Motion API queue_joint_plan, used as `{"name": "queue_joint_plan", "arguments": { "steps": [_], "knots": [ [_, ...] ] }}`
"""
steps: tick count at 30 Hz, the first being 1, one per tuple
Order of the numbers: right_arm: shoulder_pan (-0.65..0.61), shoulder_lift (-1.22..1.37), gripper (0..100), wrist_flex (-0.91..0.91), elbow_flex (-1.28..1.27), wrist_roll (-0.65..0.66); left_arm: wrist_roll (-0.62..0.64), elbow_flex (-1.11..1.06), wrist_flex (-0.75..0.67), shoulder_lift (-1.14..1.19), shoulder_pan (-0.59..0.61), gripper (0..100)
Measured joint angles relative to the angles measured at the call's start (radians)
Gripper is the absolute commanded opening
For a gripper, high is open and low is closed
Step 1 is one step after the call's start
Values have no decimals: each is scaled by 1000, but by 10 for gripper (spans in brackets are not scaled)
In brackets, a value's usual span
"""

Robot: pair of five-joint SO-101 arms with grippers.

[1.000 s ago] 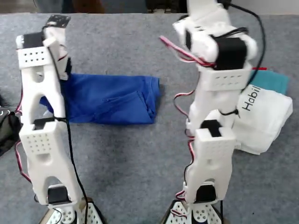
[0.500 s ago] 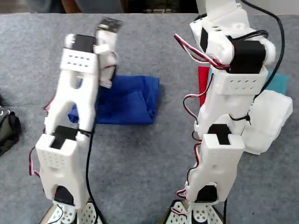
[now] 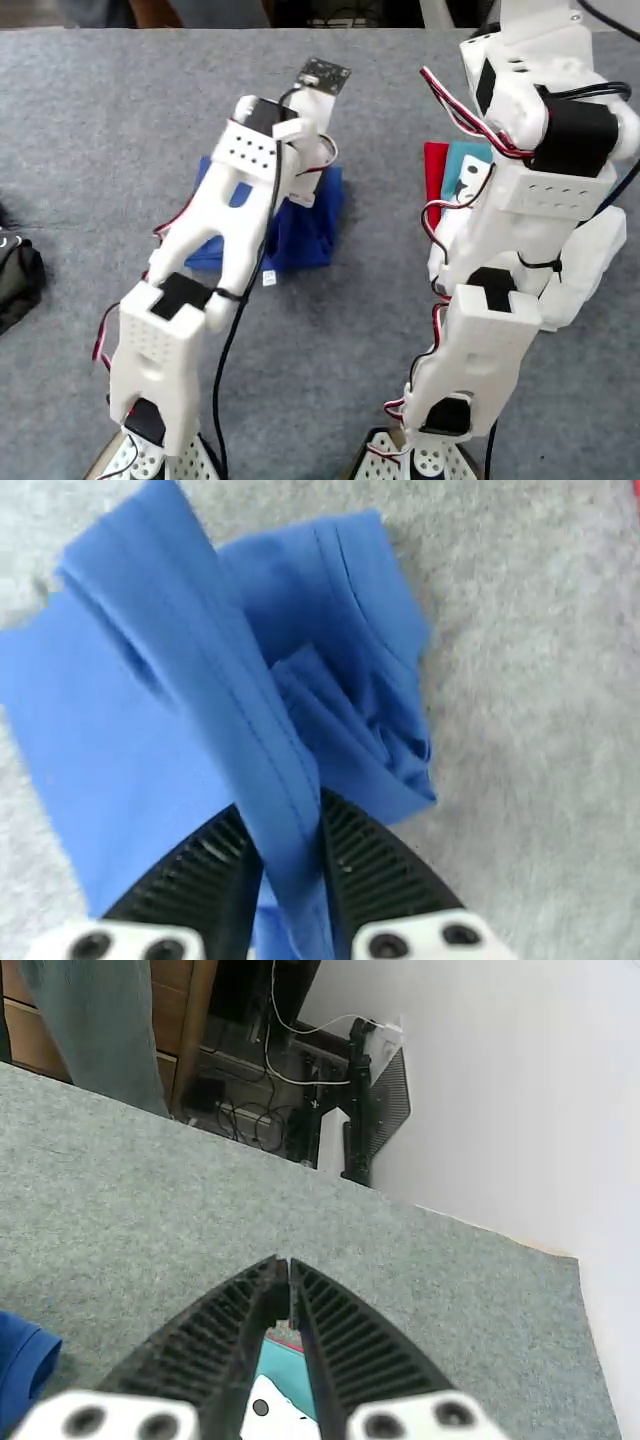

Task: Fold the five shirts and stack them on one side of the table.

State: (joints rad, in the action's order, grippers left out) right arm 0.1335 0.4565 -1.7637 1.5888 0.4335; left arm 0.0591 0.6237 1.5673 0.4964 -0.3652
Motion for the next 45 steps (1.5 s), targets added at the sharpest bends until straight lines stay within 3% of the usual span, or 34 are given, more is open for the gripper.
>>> {"name": "queue_joint_plan", "arguments": {
  "steps": [13, 20, 22, 26, 29, 34, 39, 41, 45],
  "knots": [
    [0, 0, 15, 0, 0, 0, 9, 0, -187, 38, -2, 30],
    [0, 0, 15, 0, 0, 0, 11, 0, -199, 38, -2, 32],
    [0, 0, 15, 0, 0, 0, 11, 0, -207, 38, -2, 80],
    [0, 0, 15, 0, 0, 0, 9, 0, -215, 38, -2, 277],
    [0, 0, 15, 0, 0, 0, 37, 0, -213, 38, -2, 285],
    [0, 0, 15, 0, 0, 0, 84, 100, -112, 38, 51, 259],
    [-44, 0, 15, 0, -5, 0, 86, 273, -23, 41, 216, 89],
    [-89, -5, 14, 0, -54, 0, 86, 304, -18, 51, 281, 23],
    [-190, -34, 13, 0, -296, -48, 87, 285, -74, 158, 331, 27]
  ]
}}
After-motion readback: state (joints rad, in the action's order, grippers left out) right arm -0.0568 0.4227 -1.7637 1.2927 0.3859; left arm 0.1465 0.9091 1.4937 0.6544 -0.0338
